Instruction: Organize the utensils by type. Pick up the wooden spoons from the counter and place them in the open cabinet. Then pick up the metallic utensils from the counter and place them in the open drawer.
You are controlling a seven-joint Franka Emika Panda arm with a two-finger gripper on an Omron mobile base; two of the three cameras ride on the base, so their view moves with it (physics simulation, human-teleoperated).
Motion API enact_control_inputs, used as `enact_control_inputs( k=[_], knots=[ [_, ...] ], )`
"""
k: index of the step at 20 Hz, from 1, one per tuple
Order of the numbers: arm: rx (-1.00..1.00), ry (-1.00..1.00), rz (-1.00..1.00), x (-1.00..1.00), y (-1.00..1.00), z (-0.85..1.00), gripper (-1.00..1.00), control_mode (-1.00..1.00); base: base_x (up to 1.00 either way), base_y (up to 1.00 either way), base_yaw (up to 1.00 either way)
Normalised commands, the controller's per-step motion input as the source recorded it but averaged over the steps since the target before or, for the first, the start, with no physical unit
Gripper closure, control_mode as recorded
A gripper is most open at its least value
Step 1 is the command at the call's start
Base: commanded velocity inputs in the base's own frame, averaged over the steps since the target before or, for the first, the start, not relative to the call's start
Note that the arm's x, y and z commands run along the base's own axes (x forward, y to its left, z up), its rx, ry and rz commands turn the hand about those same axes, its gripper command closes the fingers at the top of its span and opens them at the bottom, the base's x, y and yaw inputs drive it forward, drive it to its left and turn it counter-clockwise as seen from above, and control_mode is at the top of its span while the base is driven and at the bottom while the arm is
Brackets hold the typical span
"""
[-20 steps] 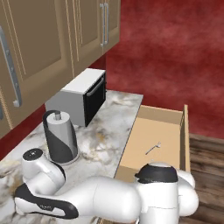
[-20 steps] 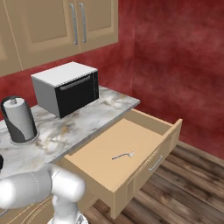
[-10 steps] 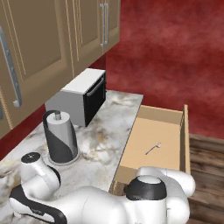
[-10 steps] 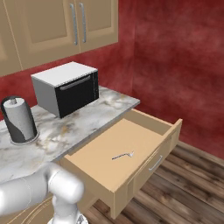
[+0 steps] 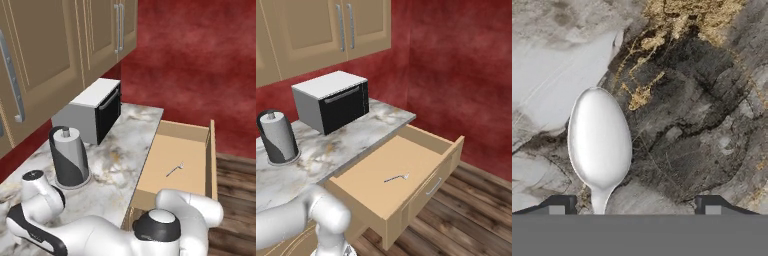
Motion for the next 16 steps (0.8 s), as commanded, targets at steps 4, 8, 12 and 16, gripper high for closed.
enact_control_inputs(
  k=[4, 8, 12, 16],
  knots=[
    [-0.08, 0.01, 0.0, 0.0, 0.26, -0.31, -1.0, -1.0, 0.0, 0.0, 0.0],
    [-0.13, 0.0, 0.0, -0.19, 0.12, -0.33, -1.0, -1.0, 0.0, 0.0, 0.0],
    [-0.13, 0.0, 0.0, -0.15, 0.03, -0.32, -1.0, -1.0, 0.0, 0.0, 0.0],
    [-0.07, 0.0, 0.0, -0.02, 0.0, -0.34, -1.0, -1.0, 0.0, 0.0, 0.0]
  ],
)
